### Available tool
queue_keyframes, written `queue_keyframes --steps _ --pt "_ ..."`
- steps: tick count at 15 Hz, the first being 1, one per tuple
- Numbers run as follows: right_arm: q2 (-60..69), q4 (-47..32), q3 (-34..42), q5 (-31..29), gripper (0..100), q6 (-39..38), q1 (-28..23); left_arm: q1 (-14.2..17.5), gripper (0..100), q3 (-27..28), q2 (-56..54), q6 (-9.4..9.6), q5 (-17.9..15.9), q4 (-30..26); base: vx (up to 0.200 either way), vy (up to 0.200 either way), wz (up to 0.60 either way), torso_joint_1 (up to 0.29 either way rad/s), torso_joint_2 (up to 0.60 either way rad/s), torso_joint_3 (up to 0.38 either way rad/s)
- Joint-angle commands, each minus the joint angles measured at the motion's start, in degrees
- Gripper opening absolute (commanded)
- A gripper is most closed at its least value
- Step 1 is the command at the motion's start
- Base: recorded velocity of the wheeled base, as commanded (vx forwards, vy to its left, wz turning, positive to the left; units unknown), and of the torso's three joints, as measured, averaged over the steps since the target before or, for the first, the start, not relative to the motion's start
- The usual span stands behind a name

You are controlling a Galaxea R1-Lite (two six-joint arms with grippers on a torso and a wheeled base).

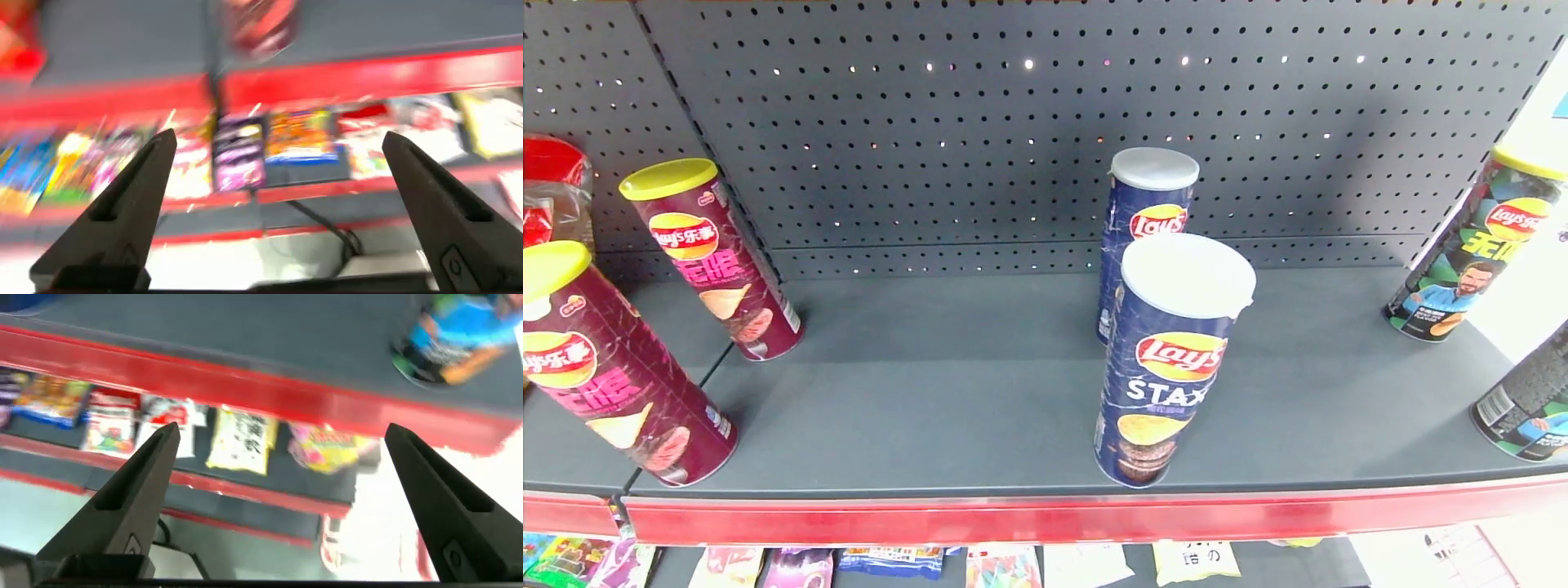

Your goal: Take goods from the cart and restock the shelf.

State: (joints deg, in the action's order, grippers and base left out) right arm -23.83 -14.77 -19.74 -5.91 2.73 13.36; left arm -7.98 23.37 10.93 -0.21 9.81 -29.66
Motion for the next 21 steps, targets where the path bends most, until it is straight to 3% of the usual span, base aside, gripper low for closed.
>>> queue_keyframes --steps 1,3,4,6,9,11,13,16,17,19,21 --pt "2.1 -3.6 -1.1 0.0 100 0.0 -6.1 2.5 100 -4.5 -5.8 -0.85 -0.5 2.2 0.000 0.000 0.00 0.000 0.00 0.000" --pt "8.3 -7.1 1.1 2.4 100 0.1 -11.3 2.5 100 -10.5 -5.8 -0.85 -8.7 12.3 0.000 0.000 0.00 0.000 0.00 0.000" --pt "11.2 -6.1 3.3 4.9 100 0.2 -10.9 2.5 100 -14.2 -5.8 -0.85 -8.8 16.3 0.000 0.000 0.00 0.000 0.00 0.000" --pt "20.2 -4.0 9.8 6.4 100 4.8 -11.1 2.5 100 -22.8 -5.8 -1.55 -9.1 29.7 0.000 0.000 0.00 0.000 0.00 0.000" --pt "23.8 4.1 13.6 11.3 100 1.8 -13.3 2.5 100 -23.4 -5.7 -1.73 -9.4 29.7 0.000 0.000 0.00 0.000 0.00 0.000" --pt "23.6 13.6 17.8 11.2 100 -0.6 -13.3 2.5 100 -23.4 -5.7 -1.64 -9.7 29.6 0.000 0.000 0.00 0.000 0.00 0.000" --pt "22.0 13.5 17.7 5.4 100 -5.3 -13.9 2.5 100 -23.4 -5.7 -1.64 -9.6 29.6 0.000 0.000 0.00 0.000 0.00 0.000" --pt "23.8 14.0 18.2 0.4 100 -3.7 -13.4 2.5 100 -23.4 -5.7 -1.37 -9.6 29.6 0.000 0.000 0.00 0.000 0.00 0.000" --pt "23.7 13.9 18.2 1.3 100 -3.5 -13.3 2.5 100 -23.4 -5.7 -1.37 -9.6 29.6 0.000 0.000 0.00 0.000 0.00 0.000" --pt "23.7 14.1 19.6 9.1 100 -1.8 -13.2 2.5 100 -23.4 -5.7 -1.20 -9.6 29.6 0.000 0.000 0.00 0.000 0.00 0.000" --pt "23.1 14.2 19.5 8.8 100 -3.2 -13.0 2.5 100 -23.4 -5.7 -0.67 -9.6 29.6 0.000 0.000 0.00 0.000 0.00 0.000"
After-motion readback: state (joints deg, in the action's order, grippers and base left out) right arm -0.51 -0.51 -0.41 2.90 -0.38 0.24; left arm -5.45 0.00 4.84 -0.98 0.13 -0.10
